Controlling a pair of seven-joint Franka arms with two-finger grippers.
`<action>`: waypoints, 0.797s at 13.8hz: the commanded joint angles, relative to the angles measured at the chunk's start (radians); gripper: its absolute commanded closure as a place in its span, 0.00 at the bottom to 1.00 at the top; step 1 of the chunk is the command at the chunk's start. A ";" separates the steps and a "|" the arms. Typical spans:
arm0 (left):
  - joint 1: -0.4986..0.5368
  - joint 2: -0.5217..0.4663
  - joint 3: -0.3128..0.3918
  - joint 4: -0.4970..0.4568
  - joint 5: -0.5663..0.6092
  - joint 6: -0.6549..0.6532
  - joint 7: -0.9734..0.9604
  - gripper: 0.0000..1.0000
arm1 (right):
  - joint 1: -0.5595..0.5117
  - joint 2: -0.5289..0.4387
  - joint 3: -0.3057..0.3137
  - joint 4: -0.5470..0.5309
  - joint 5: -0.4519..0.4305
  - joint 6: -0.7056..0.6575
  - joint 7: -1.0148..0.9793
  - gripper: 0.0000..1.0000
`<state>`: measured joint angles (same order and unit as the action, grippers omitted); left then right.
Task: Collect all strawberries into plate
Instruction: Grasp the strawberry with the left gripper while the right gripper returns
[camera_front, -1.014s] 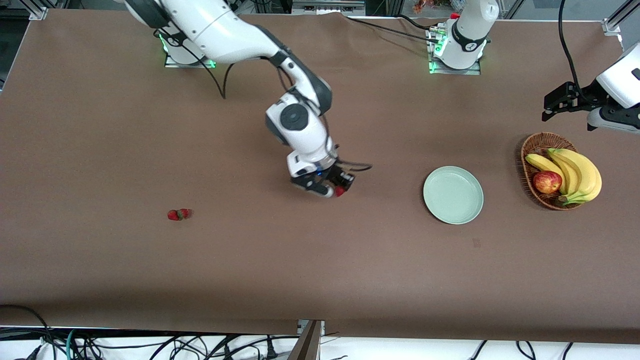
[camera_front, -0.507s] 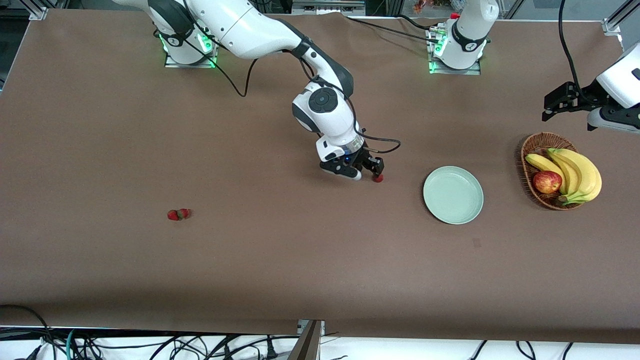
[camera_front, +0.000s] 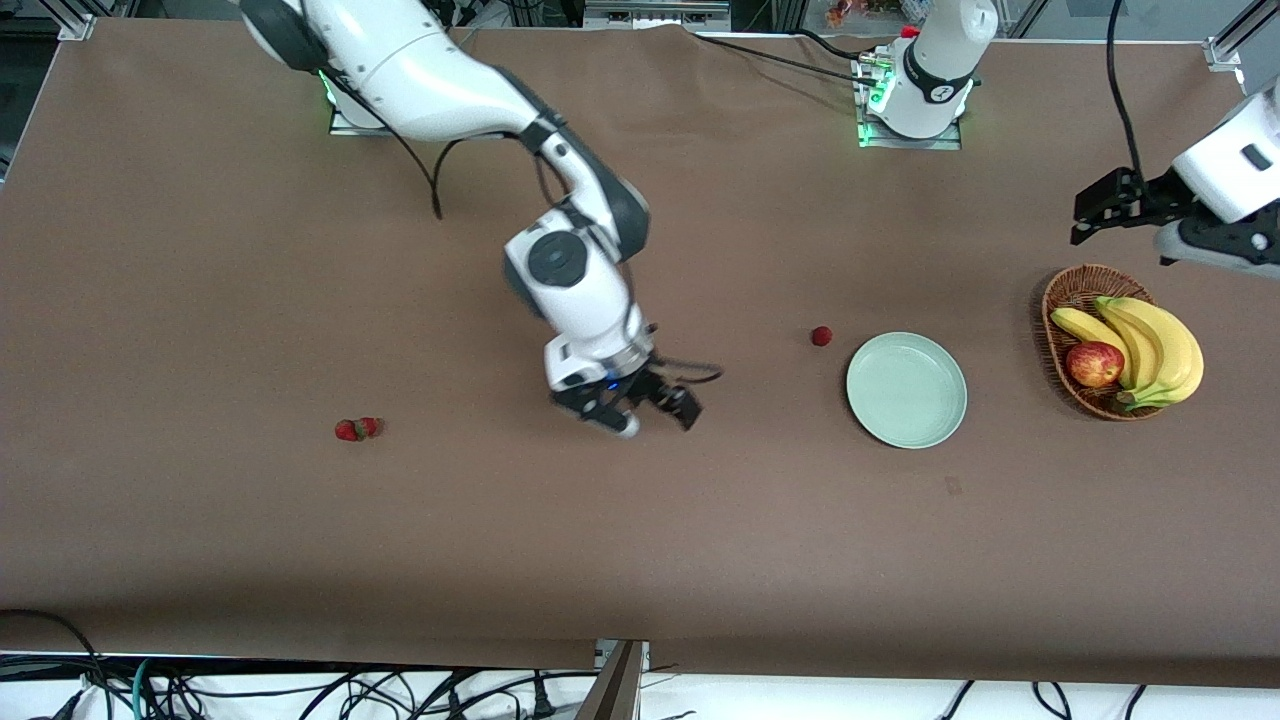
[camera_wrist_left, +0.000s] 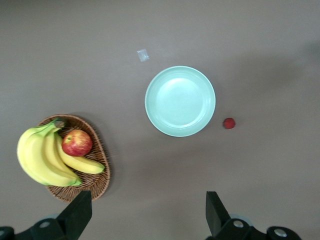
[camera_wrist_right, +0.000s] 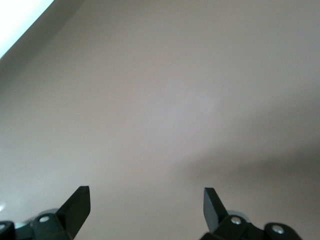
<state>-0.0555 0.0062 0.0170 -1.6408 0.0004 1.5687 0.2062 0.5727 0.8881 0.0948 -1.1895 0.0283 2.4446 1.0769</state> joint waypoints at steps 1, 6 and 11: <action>-0.033 0.124 -0.006 0.038 -0.071 -0.010 0.009 0.00 | -0.117 -0.029 0.020 -0.010 0.002 -0.131 -0.197 0.00; -0.125 0.258 -0.029 -0.101 -0.155 0.164 -0.086 0.00 | -0.305 -0.032 0.017 -0.018 0.002 -0.320 -0.564 0.00; -0.246 0.220 -0.035 -0.399 -0.077 0.517 -0.330 0.00 | -0.387 -0.034 -0.079 -0.039 -0.007 -0.458 -0.868 0.00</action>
<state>-0.2637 0.3051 -0.0251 -1.8891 -0.1054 1.9823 -0.0405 0.1957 0.8723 0.0582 -1.1951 0.0250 2.0251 0.3275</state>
